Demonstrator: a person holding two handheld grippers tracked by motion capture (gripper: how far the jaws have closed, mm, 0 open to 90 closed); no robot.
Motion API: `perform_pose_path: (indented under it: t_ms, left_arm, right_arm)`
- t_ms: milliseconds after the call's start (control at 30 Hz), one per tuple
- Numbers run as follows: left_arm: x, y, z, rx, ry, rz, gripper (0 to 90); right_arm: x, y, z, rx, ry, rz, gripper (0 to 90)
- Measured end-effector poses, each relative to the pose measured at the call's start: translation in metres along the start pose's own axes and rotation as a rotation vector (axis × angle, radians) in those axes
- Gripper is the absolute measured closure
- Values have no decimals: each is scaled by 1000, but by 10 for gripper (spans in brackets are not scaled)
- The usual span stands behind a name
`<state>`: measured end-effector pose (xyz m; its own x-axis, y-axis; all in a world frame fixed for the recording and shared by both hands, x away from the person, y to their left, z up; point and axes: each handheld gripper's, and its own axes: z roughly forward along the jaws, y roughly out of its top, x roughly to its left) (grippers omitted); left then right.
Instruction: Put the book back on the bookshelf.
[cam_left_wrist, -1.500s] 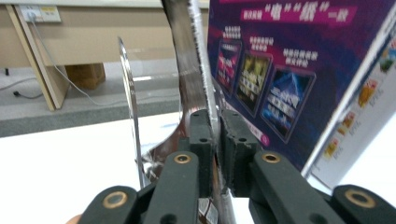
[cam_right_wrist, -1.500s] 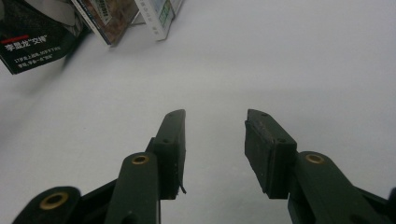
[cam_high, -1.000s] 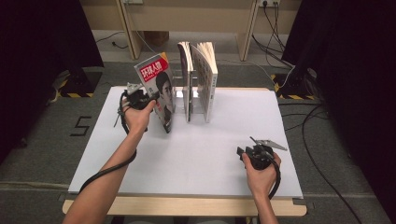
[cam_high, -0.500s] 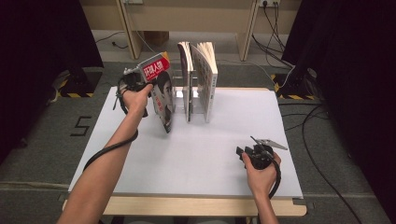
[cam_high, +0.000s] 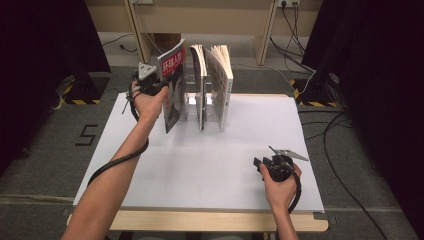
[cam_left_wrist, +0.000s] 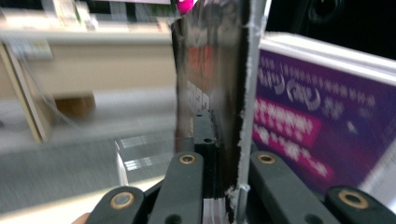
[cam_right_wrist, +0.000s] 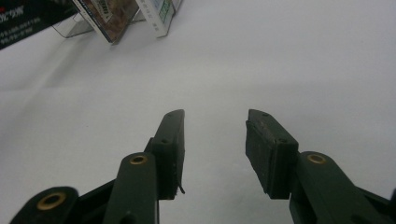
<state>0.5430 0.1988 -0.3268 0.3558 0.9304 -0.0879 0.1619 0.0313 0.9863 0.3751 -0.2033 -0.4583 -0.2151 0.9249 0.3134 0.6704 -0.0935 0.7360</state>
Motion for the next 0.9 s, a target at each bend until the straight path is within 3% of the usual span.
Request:
perform_pose_path:
  t_ms: [67, 167, 300, 433, 500, 600, 667, 767, 900]
  left_arm:
    - [4, -5, 3, -33, 28, 32, 860]
    - [10, -22, 9, -13, 65, 43, 858]
    - [17, -39, 6, -12, 84, 12, 846]
    - [20, -44, 2, 7, 85, -3, 816]
    - [21, -42, 0, 7, 70, -33, 803]
    - [24, -34, -3, 3, 39, -121, 743]
    - [24, -24, -3, -3, 33, -121, 734]
    - [25, -15, -1, 11, 26, -168, 721]
    - [26, -8, 7, 81, 24, -213, 733]
  right_arm:
    - [0, 0, 0, 1, -3, -4, 579]
    - [-1, -1, 1, 4, -1, -8, 580]
    - [-2, -1, 0, 2, -5, 1, 580]
    - [-3, 0, -1, 1, -6, -8, 580]
    - [-3, 0, -1, 0, -5, -9, 580]
    - [-1, 0, 0, -2, -5, -5, 580]
    - [0, -1, 0, 2, -2, -9, 580]
    - [0, 0, 1, 4, -1, -12, 580]
    - [0, -1, 0, 3, -3, -6, 580]
